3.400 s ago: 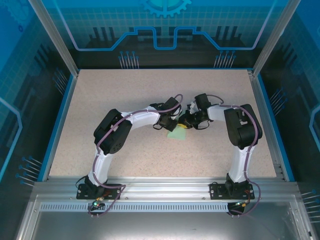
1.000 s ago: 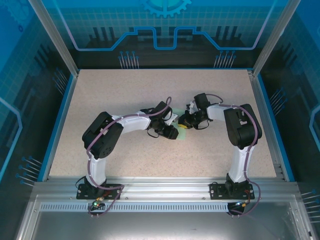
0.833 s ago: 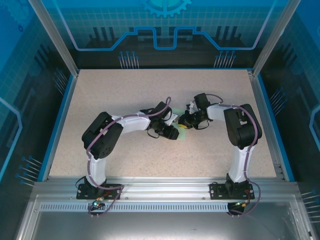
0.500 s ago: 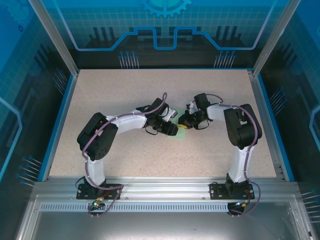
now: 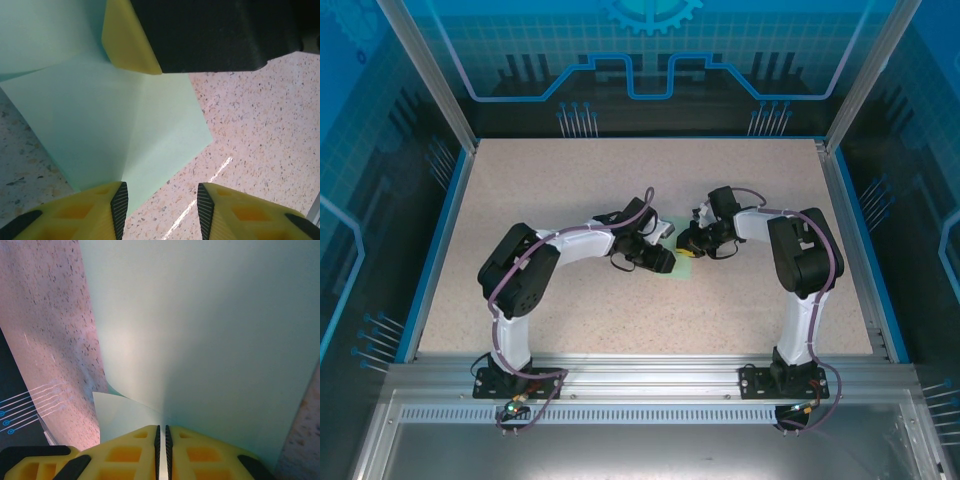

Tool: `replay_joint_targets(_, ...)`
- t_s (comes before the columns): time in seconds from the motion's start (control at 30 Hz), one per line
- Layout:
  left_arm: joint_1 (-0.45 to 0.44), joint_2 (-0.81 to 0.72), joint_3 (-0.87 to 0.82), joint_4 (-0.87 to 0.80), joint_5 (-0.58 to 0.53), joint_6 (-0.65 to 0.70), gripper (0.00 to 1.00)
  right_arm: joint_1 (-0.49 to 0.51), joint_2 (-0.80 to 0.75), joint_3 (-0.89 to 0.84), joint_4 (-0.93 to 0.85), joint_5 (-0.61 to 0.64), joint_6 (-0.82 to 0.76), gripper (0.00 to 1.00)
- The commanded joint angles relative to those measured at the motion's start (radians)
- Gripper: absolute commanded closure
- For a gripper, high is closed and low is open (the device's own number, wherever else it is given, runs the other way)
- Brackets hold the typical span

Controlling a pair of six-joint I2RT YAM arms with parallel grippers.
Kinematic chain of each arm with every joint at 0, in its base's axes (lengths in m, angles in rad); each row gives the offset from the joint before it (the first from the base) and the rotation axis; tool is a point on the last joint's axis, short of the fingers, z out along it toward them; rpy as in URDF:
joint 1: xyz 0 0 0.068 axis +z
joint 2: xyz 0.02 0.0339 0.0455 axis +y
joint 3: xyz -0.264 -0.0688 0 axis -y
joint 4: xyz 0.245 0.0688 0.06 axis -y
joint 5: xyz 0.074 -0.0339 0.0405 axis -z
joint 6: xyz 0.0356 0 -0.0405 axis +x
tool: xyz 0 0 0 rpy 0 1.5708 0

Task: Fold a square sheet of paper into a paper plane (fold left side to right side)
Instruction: Fold the triangle a second time at the center of the table.

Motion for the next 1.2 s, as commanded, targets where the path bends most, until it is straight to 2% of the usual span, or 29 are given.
replay_joint_targets(0.0, 0.003, 0.015, -0.023, -0.005, 0.010, 0.004, 0.56, 0.006, 0.060, -0.018, -0.090, 0.072, -0.008, 0.86)
replay_joint_targets(0.53, 0.003, 0.048, -0.026, -0.031, -0.053, 0.013, 0.57, 0.007, 0.059, -0.021, -0.087, 0.071, -0.010, 0.86)
replay_joint_targets(0.73, 0.001, 0.054, -0.045, -0.019, -0.036, 0.007, 0.60, 0.006, 0.014, -0.020, -0.049, 0.030, -0.038, 0.86)
replay_joint_targets(0.93, -0.002, 0.043, -0.073, -0.008, -0.024, 0.000, 0.61, 0.005, -0.082, -0.021, -0.073, 0.016, -0.090, 0.92)
replay_joint_targets(1.17, -0.010, 0.030, -0.093, 0.001, -0.026, -0.001, 0.62, 0.028, -0.106, -0.057, -0.061, -0.047, -0.090, 0.96)
